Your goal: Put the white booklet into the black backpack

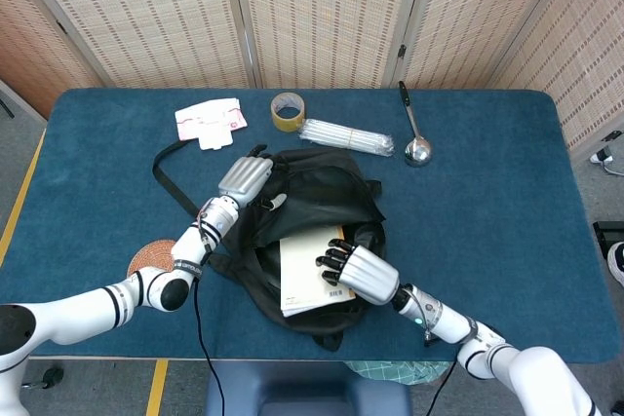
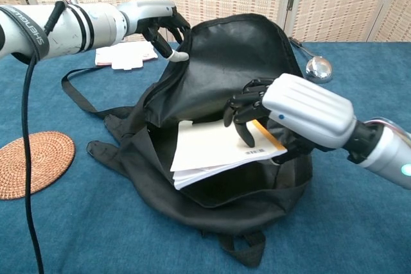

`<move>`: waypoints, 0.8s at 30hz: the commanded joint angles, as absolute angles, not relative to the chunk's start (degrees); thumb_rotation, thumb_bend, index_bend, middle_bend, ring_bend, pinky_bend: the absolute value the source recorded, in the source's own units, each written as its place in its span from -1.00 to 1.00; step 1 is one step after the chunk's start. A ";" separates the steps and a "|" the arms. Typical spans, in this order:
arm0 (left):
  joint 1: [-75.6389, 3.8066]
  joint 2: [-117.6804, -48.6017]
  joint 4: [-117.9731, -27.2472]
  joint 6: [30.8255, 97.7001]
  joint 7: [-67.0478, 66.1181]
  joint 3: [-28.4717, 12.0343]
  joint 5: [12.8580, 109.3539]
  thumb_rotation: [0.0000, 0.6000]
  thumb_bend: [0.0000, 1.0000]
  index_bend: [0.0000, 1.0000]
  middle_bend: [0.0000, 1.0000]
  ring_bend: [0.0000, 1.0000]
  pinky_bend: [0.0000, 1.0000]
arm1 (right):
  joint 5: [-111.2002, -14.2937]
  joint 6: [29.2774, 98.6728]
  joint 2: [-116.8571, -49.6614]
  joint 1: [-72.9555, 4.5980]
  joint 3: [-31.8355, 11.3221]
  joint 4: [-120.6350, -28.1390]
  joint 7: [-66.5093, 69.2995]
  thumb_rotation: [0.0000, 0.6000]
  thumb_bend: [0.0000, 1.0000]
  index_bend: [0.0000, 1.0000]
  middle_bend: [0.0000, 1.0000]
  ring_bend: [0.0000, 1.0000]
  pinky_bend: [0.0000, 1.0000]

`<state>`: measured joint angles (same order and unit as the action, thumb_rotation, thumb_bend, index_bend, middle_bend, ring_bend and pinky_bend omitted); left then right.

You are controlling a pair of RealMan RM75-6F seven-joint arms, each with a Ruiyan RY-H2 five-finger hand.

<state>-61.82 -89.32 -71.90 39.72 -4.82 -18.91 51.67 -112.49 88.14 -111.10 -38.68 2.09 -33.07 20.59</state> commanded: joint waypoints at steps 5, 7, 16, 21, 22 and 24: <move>-61.92 -88.98 -72.01 39.50 -4.20 -18.88 51.81 1.00 -0.12 0.14 -0.35 -0.49 -0.90 | -110.32 84.37 -116.21 -41.69 2.22 -26.05 18.59 1.00 0.22 0.49 -0.16 -0.20 -0.40; -61.95 -88.96 -71.95 39.45 -4.10 -18.77 51.89 1.00 -0.12 0.14 -0.35 -0.49 -0.90 | -109.66 83.55 -117.41 -42.30 2.20 -24.37 18.02 1.00 0.22 0.49 -0.16 -0.20 -0.43; -61.93 -88.78 -71.90 39.52 -3.39 -18.58 52.44 1.00 -0.12 0.13 -0.35 -0.50 -0.91 | -107.60 80.39 -120.98 -45.18 2.61 -18.85 16.93 1.00 0.23 0.49 -0.16 -0.23 -0.49; -61.83 -88.55 -72.06 39.48 -2.88 -18.53 52.71 1.00 -0.12 0.13 -0.35 -0.50 -0.91 | -106.56 80.05 -122.53 -46.70 2.65 -16.49 15.65 1.00 0.23 0.49 -0.19 -0.26 -0.53; -61.80 -88.50 -72.13 39.53 -2.80 -18.51 52.80 1.00 -0.12 0.12 -0.35 -0.50 -0.91 | -106.45 79.99 -122.69 -46.95 2.74 -16.14 15.48 1.00 0.23 0.49 -0.20 -0.27 -0.54; -61.70 -88.35 -72.30 39.61 -2.57 -18.50 52.96 1.00 -0.12 0.12 -0.35 -0.50 -0.91 | -106.20 79.64 -122.98 -47.42 3.02 -15.40 15.13 1.00 0.23 0.49 -0.21 -0.29 -0.56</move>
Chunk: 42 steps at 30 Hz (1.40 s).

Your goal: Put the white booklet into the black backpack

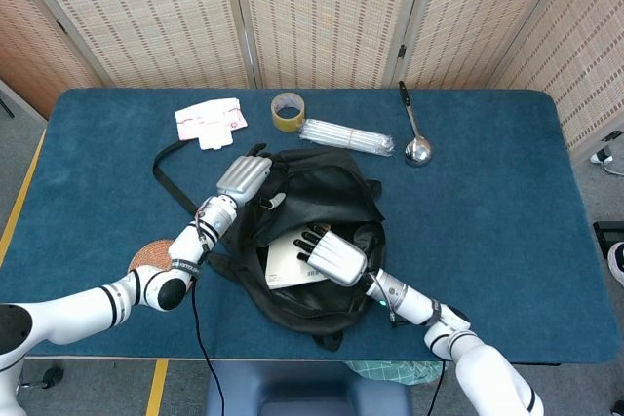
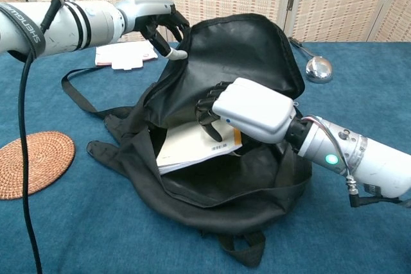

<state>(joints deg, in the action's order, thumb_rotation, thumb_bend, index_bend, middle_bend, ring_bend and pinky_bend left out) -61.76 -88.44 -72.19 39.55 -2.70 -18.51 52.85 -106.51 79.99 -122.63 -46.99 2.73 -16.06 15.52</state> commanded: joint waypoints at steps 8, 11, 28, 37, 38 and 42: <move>-61.51 -87.91 -72.69 39.63 -2.19 -18.27 53.31 1.00 -0.12 0.10 -0.35 -0.51 -0.92 | -104.41 77.01 -123.19 -46.43 3.78 -14.56 10.86 1.00 0.23 -0.13 -0.61 -0.63 -0.92; -61.47 -87.70 -72.79 39.67 -2.17 -18.17 53.43 1.00 -0.12 0.10 -0.35 -0.51 -0.93 | -103.40 76.59 -122.48 -45.27 3.75 -16.06 10.12 1.00 0.23 -0.59 -0.81 -0.80 -1.00; -60.02 -86.01 -75.54 40.77 -1.41 -17.49 54.47 1.00 -0.12 0.06 -0.37 -0.53 -0.93 | -103.53 84.54 -107.89 -38.67 6.46 -39.88 1.09 1.00 -0.18 -1.00 -0.98 -0.93 -1.00; -58.84 -84.44 -79.23 41.95 -1.52 -16.31 57.06 1.00 -0.17 -0.02 -0.41 -0.56 -0.93 | -104.37 86.84 -95.57 -32.91 9.28 -57.40 -9.83 1.00 -0.18 -0.99 -0.91 -0.86 -1.00; -58.86 -84.54 -79.33 42.03 -1.59 -16.29 57.11 1.00 -0.17 -0.01 -0.41 -0.56 -0.93 | -104.24 86.19 -95.31 -32.91 9.17 -57.77 -10.28 1.00 -0.18 -0.97 -0.90 -0.85 -1.00; -59.11 -84.82 -79.35 42.08 -1.95 -16.39 56.77 1.00 -0.17 -0.02 -0.41 -0.56 -0.93 | -103.38 82.81 -96.62 -33.54 8.11 -56.89 -10.24 1.00 -0.18 -0.93 -0.89 -0.85 -1.00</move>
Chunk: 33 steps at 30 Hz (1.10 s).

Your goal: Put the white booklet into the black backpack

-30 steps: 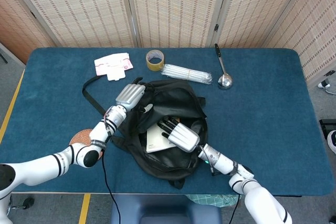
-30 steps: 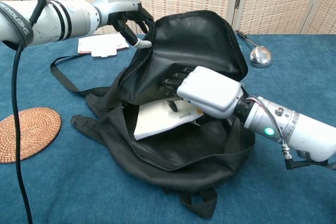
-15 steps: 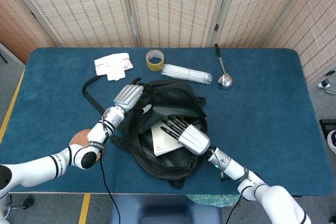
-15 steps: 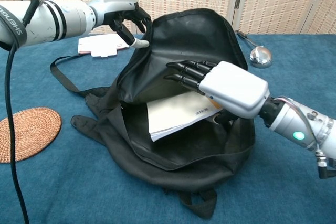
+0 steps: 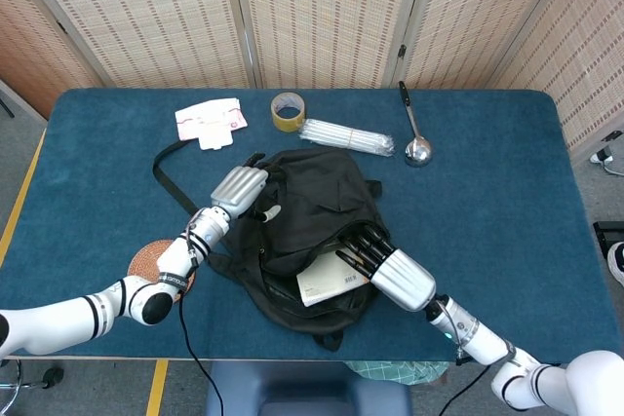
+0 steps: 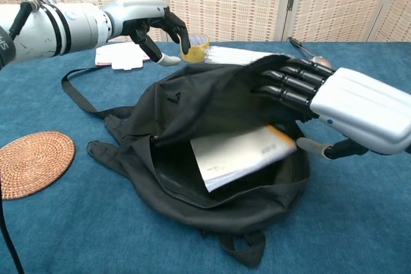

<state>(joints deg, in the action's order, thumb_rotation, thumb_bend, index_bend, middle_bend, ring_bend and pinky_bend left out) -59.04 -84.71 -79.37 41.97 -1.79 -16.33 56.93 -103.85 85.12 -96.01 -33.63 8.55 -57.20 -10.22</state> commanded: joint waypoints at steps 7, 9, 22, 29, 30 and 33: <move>-59.28 -84.90 -78.93 41.80 -2.23 -16.45 55.84 1.00 -0.17 -0.02 -0.41 -0.56 -0.93 | -104.36 82.27 -97.40 -33.57 7.77 -54.96 -8.28 1.00 -0.18 -0.93 -0.89 -0.85 -1.00; -59.07 -84.65 -79.12 41.82 -1.91 -16.42 55.99 1.00 -0.17 -0.04 -0.42 -0.56 -0.93 | -105.29 83.67 -96.35 -33.07 8.13 -55.27 -8.61 1.00 -0.18 -0.93 -0.89 -0.85 -1.00; -52.95 -78.06 -88.66 46.92 4.65 -15.15 64.79 1.00 -0.44 -0.42 -0.48 -0.62 -0.93 | -108.21 93.11 -84.46 -25.59 10.89 -65.82 -10.94 1.00 -0.18 -0.80 -0.83 -0.76 -0.99; -48.90 -74.46 -90.55 50.60 5.76 -14.18 65.39 1.00 -0.43 -0.39 -0.48 -0.60 -0.93 | -103.41 92.32 -80.43 -23.60 8.45 -70.13 -5.76 1.00 -0.19 -0.70 -0.71 -0.52 -0.66; -48.28 -74.19 -90.55 51.33 5.64 -14.07 65.14 1.00 -0.43 -0.38 -0.48 -0.59 -0.92 | -102.71 91.96 -80.02 -23.53 8.02 -70.81 -4.88 1.00 -0.19 -0.68 -0.67 -0.48 -0.64; -45.95 -73.23 -90.51 53.87 5.27 -13.42 64.62 1.00 -0.43 -0.36 -0.48 -0.58 -0.91 | -99.21 89.79 -78.08 -23.30 6.46 -73.81 -1.39 1.00 -0.19 -0.66 -0.57 -0.33 -0.51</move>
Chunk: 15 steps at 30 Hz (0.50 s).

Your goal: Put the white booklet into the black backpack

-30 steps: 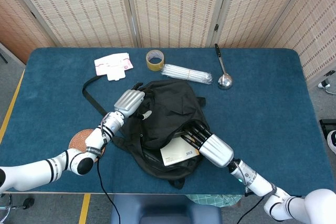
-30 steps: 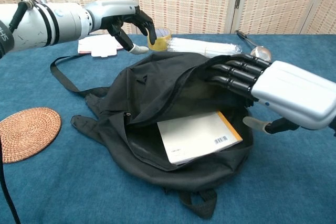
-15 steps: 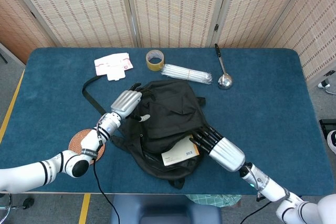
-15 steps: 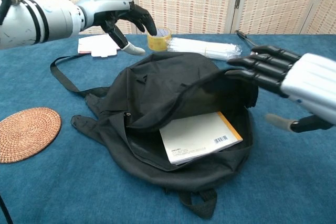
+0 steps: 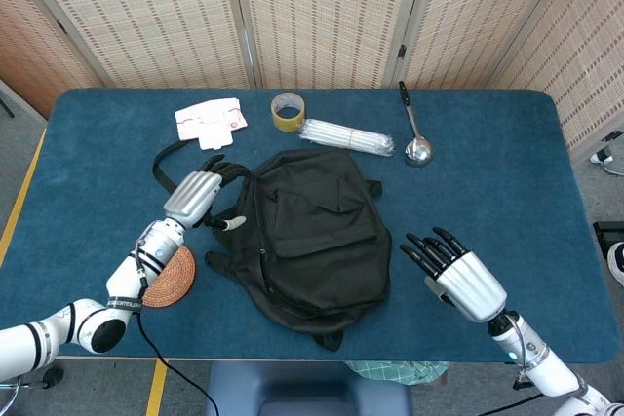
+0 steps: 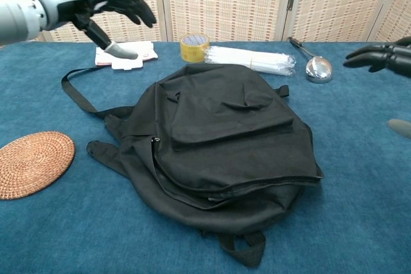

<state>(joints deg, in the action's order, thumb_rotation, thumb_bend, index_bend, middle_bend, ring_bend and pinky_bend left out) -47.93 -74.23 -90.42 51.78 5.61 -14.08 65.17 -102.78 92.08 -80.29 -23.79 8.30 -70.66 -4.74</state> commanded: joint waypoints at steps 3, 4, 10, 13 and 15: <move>-43.27 -72.29 -89.92 57.47 3.16 -12.11 65.09 1.00 -0.43 -0.36 -0.48 -0.59 -0.91 | -95.34 86.91 -75.60 -23.03 5.06 -77.40 1.26 1.00 -0.19 -0.66 -0.63 -0.36 -0.48; -42.35 -72.18 -89.64 58.87 2.31 -11.63 65.36 1.00 -0.42 -0.36 -0.48 -0.59 -0.91 | -94.49 86.39 -74.88 -22.91 4.72 -78.22 2.59 1.00 -0.19 -0.68 -0.66 -0.39 -0.49; -35.17 -71.14 -88.21 67.47 -0.71 -8.23 67.01 1.00 -0.43 -0.38 -0.50 -0.62 -0.92 | -89.32 83.20 -70.59 -21.18 3.32 -81.07 7.37 1.00 -0.19 -0.90 -0.88 -0.61 -0.73; -31.74 -69.51 -89.32 70.39 -1.22 -6.57 67.80 1.00 -0.43 -0.41 -0.55 -0.66 -0.93 | -87.24 82.65 -68.96 -19.82 2.80 -82.23 8.31 1.00 -0.19 -0.99 -0.97 -0.72 -0.87; -29.54 -68.64 -90.48 72.17 -1.04 -5.69 68.01 1.00 -0.43 -0.43 -0.58 -0.68 -0.93 | -86.39 82.55 -68.09 -19.01 2.57 -82.96 9.08 1.00 -0.19 -1.00 -1.00 -0.76 -0.93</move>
